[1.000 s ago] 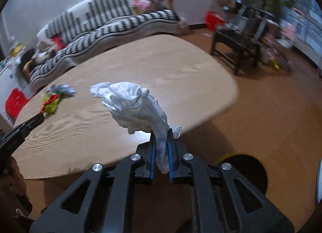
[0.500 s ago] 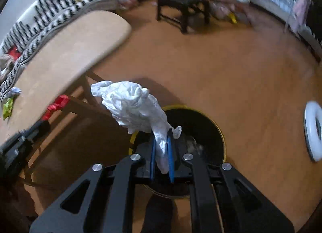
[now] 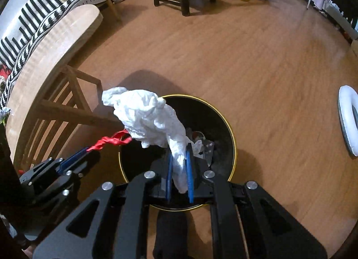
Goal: Collect trash
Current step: 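Carry the ribbon and tissue over the bin and open both grippers, then return both grippers from the bin to the table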
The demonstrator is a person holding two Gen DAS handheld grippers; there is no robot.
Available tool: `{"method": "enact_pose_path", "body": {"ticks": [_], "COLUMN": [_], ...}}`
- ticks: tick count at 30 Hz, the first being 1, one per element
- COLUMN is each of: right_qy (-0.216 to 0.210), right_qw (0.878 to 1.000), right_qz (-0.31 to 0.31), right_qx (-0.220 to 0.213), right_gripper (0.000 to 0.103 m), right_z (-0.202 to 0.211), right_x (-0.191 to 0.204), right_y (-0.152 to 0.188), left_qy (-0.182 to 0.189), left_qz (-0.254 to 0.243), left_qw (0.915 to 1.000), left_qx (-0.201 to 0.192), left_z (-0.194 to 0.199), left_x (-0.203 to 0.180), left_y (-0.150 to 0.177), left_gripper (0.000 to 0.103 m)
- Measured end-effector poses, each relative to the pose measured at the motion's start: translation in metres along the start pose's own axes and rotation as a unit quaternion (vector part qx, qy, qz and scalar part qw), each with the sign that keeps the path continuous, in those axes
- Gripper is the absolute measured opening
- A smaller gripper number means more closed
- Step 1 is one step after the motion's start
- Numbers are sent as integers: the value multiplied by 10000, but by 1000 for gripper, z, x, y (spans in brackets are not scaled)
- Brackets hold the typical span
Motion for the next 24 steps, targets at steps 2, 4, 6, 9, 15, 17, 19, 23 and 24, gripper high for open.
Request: {"method": "enact_pose_path", "body": {"ticks": [2,4,6,9,15,17,19,23,24], "right_qy": [7,62,126,263,61,2,-145,-902,-1087], "right_qw": [10000,9998,9996,9995,9996,9971,9923,9742,9694], "right_qz": [-13,-43,-75,-137,88,372,636,1222,1345], "right_qx": [93,168,250,133,-261,-664,-1050,-1670,-1743], "right_gripper": [11,16,45,69,69,69,69,74,74], "right_z": [-5,-11,-17,-14,9,31,54,94,100], "right_x": [0,-1,-3,-2,36,71,109,214,237], "right_y": [0,-2,-4,-9,-24,-34,-40,-37,-34], "left_qy": [5,-69,-134,-171,-392,-589,-876,-1524,-1754], "left_qz": [-44,-89,-81,-116,-224,-240,-127,230,391], "left_qw": [10000,9999,9998,9998,9979,9951,9902,9738,9665], "left_qx": [56,129,92,-24,-472,-751,-1077,-1673,-1831], "left_z": [-10,-20,-24,-22,46,82,128,219,247], "left_x": [-7,-9,-9,-9,17,35,64,133,157], "left_y": [-3,-6,-8,-12,-15,-17,-17,-6,1], "left_gripper": [17,39,68,78,78,81,83,88,89]}}
Point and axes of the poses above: each gripper's, at about its wrist camera, not at the fingertips, and z roughly against the way its jaws point, x to its left, y to its underside, the point moved 6 cm from there along -z, roughly the way its jaws point
